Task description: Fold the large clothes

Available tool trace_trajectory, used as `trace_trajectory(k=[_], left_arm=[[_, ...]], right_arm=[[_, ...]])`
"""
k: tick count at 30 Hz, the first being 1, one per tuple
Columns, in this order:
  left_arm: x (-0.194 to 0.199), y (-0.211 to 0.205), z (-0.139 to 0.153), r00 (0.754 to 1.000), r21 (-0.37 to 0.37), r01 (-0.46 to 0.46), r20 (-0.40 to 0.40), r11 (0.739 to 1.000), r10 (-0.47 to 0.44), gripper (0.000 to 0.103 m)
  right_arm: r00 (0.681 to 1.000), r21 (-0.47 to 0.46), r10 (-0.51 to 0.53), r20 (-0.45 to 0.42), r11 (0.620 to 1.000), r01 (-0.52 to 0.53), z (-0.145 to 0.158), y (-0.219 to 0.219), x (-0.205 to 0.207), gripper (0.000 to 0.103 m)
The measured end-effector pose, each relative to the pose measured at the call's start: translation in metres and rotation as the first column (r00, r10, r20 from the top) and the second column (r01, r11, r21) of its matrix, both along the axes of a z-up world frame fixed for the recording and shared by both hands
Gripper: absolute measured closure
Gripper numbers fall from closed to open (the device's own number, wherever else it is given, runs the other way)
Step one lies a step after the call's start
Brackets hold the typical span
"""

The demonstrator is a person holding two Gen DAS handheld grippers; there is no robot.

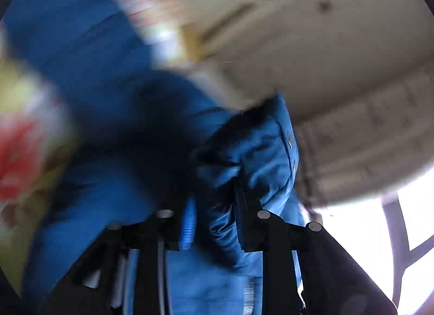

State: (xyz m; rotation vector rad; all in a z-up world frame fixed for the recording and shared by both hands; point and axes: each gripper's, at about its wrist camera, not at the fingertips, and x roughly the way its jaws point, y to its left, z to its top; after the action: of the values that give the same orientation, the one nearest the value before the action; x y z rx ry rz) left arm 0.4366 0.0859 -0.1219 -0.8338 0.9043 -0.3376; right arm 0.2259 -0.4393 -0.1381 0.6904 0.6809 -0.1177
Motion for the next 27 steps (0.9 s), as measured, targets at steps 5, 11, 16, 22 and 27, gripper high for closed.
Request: trace_trajectory(k=[5, 11, 16, 22, 27], left_arm=[[-0.012, 0.026, -0.034, 1.0, -0.067, 0.004, -0.004, 0.998, -0.004, 0.081], [-0.015, 0.014, -0.029, 0.995, 0.005, 0.052, 0.08, 0.999, -0.052, 0.081], [-0.029, 0.0, -0.008, 0.988, 0.128, 0.04, 0.142, 0.991, -0.058, 0.085], [-0.034, -0.002, 0.0, 0.982, 0.159, 0.02, 0.184, 0.987, -0.049, 0.085], [-0.033, -0.005, 0.0, 0.986, 0.212, -0.004, 0.165, 0.977, -0.032, 0.082]], right_arm=[[1.0, -0.006, -0.003, -0.001, 1.0, 0.003, 0.001, 0.001, -0.001, 0.034], [1.0, -0.126, -0.02, 0.002, 0.992, 0.02, 0.013, 0.015, -0.002, 0.034], [0.994, -0.432, 0.029, -0.104, 0.899, -0.071, 0.038, 0.043, 0.015, 0.034], [0.939, -0.621, 0.115, -0.323, 0.723, -0.302, 0.022, 0.056, 0.068, 0.036], [0.952, -0.488, 0.103, -0.286, 0.84, -0.238, 0.019, 0.028, 0.07, 0.036]])
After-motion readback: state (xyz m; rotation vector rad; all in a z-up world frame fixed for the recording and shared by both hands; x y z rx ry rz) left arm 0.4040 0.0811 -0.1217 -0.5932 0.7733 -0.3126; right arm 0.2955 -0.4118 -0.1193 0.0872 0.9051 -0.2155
